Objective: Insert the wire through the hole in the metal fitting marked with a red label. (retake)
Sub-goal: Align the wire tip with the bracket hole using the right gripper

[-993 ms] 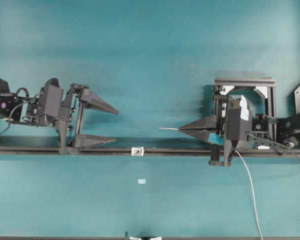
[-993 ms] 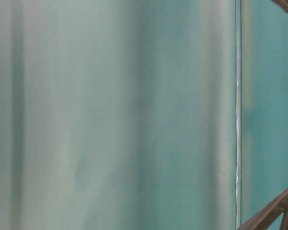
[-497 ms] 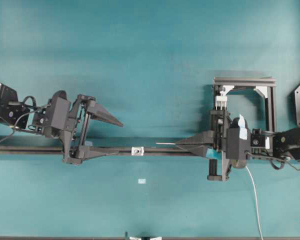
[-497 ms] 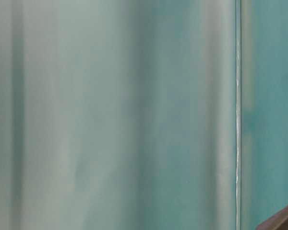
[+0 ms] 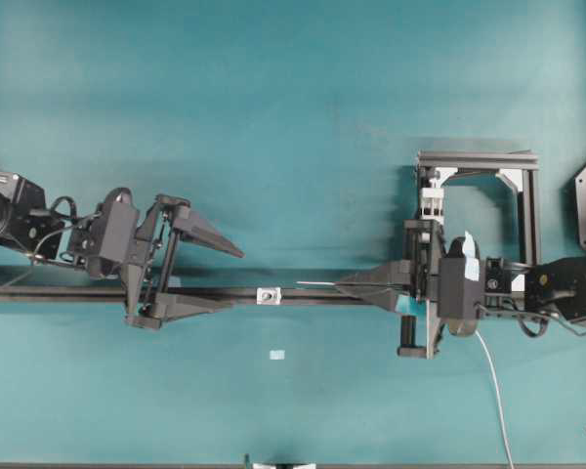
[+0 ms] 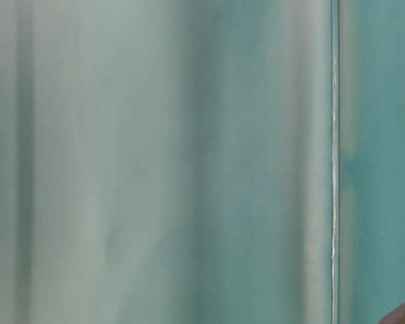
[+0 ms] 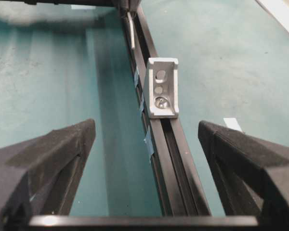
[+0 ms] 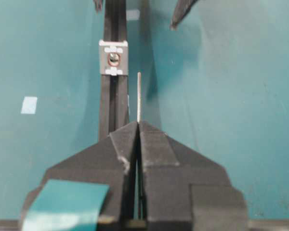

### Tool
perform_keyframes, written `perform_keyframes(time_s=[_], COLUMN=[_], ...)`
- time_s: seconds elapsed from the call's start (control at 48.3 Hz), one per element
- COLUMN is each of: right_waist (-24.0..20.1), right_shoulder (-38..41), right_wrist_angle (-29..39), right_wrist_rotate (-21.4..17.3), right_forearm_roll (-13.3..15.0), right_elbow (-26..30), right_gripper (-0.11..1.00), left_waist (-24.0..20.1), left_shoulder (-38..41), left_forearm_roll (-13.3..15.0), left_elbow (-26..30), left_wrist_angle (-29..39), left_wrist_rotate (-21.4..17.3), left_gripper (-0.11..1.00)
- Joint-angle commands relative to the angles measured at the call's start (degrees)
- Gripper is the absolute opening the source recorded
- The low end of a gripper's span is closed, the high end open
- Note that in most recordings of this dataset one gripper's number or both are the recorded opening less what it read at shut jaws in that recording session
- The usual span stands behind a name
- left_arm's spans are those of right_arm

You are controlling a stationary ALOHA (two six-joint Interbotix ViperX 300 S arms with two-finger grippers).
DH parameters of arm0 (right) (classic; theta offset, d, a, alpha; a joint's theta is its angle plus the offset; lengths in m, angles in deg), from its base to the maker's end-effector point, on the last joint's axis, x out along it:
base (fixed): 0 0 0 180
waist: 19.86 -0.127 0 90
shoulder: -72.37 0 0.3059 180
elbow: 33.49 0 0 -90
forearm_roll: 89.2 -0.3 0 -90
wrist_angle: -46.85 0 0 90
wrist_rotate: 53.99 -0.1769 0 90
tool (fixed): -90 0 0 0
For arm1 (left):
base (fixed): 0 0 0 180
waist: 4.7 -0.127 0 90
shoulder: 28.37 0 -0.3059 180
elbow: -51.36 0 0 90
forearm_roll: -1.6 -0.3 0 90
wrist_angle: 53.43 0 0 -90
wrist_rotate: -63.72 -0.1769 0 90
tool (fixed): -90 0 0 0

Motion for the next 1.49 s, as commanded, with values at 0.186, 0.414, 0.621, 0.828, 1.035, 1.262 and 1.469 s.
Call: perform_keyframes(time_s=[0.186, 0.414, 0.621, 0.828, 1.035, 1.262, 1.469], right_waist=[-0.97, -1.93, -2.64, -2.81, -2.99, -3.08, -3.08], right_shoulder=[0.70, 2.99, 4.31, 5.19, 5.19, 5.27, 5.71], right_wrist_angle=[-2.29, -5.27, -7.21, -7.91, -8.00, -8.00, -8.00], right_wrist_rotate=[0.00, -0.44, -2.37, -2.99, -2.99, -2.99, -3.08], right_forearm_roll=[0.00, 0.00, 0.00, 0.00, 0.00, -0.09, -0.09], right_elbow=[1.23, 1.76, 1.85, 2.02, 2.02, 2.02, 2.37], right_gripper=[0.02, 0.02, 0.02, 0.02, 0.02, 0.02, 0.02], left_waist=[0.18, 0.18, 0.18, 0.18, 0.26, 0.53, 0.62], left_shoulder=[-0.09, -0.18, -0.18, -0.09, -0.09, -0.09, -0.09], left_forearm_roll=[0.18, 0.18, 0.18, 0.18, 0.18, 0.18, 0.18], left_elbow=[0.79, 0.79, 0.70, 0.79, 0.97, 0.97, 0.97], left_wrist_angle=[-1.41, -1.41, -1.85, -2.20, -2.29, -2.20, -2.20], left_wrist_rotate=[0.00, 0.00, 0.00, 0.00, 0.00, 0.00, 0.00], left_gripper=[0.63, 0.63, 0.63, 0.63, 0.63, 0.63, 0.63])
